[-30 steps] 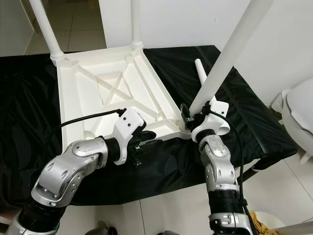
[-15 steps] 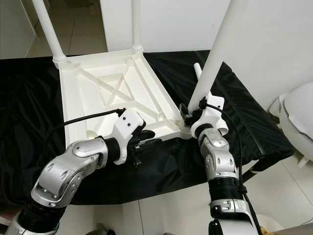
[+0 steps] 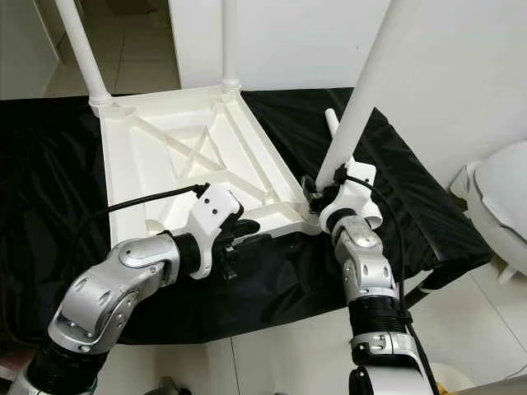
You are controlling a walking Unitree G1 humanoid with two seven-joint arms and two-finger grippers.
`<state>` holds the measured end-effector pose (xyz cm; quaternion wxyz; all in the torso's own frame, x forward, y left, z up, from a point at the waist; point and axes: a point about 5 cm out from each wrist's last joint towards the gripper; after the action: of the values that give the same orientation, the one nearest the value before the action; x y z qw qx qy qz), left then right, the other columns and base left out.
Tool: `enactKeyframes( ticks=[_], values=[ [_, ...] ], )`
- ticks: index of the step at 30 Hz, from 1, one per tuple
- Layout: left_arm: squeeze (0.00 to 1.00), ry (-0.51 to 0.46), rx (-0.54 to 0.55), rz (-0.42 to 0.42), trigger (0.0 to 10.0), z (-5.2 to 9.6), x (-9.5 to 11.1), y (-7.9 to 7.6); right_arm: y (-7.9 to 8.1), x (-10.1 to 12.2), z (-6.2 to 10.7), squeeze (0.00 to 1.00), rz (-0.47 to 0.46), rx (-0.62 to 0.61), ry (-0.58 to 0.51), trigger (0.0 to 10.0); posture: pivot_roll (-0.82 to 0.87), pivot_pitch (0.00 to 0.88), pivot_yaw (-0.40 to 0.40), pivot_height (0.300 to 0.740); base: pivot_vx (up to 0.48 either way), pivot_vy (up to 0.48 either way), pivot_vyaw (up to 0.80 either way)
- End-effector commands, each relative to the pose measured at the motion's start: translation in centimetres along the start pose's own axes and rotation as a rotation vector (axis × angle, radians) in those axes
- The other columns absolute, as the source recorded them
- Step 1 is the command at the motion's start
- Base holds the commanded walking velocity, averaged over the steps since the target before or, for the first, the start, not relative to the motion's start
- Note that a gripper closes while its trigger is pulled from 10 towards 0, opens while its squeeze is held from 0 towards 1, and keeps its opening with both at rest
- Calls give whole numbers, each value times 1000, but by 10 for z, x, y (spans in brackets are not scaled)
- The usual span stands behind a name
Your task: Building children table
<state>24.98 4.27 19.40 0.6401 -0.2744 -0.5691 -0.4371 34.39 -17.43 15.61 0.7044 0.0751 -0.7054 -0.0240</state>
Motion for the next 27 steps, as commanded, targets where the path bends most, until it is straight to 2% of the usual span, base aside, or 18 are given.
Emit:
enactKeyframes(
  ticks=[1,2,8,11,15,16,21,27],
  values=[
    [0,5,10,6,10000,1,0,-2,-11,-25,7,0,11,-92,100,10000,-23,56,-24,740,0,0,0],
    [0,4,11,8,10000,0,0,-2,-8,-24,9,0,10,-141,72,10000,-22,56,-25,740,0,0,0],
    [0,2,13,9,10000,0,0,-2,2,-25,12,0,-14,-180,52,10000,-22,57,-28,740,0,0,0],
    [0,2,16,10,10000,0,0,-2,10,-27,17,0,-43,-277,23,10000,-19,59,-31,740,0,0,0],
    [0,3,17,11,10000,0,0,-1,13,-28,18,0,-62,-323,15,10000,-18,60,-32,740,0,0,0],
    [0,2,19,10,10000,0,0,-1,15,-27,19,0,-76,-366,7,10000,-19,59,-30,740,0,0,0],
    [0,1,19,11,10000,0,0,-1,19,-27,20,0,-94,-411,-3,10000,-21,59,-27,740,0,0,0],
    [0,-2,18,11,10000,-1,1,-1,26,-25,19,0,-88,-403,-12,10000,-20,59,-26,740,0,0,0]
  ],
)
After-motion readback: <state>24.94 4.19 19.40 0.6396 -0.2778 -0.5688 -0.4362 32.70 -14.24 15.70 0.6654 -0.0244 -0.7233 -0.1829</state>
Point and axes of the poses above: a point about 5 cm out from each wrist's last joint towards the gripper, its own z axis pointing back from the gripper into the wrist, its own x axis along the axis of the wrist's last joint, y = z × x, and after that the axes turned 6 degrees about -z, right-handed
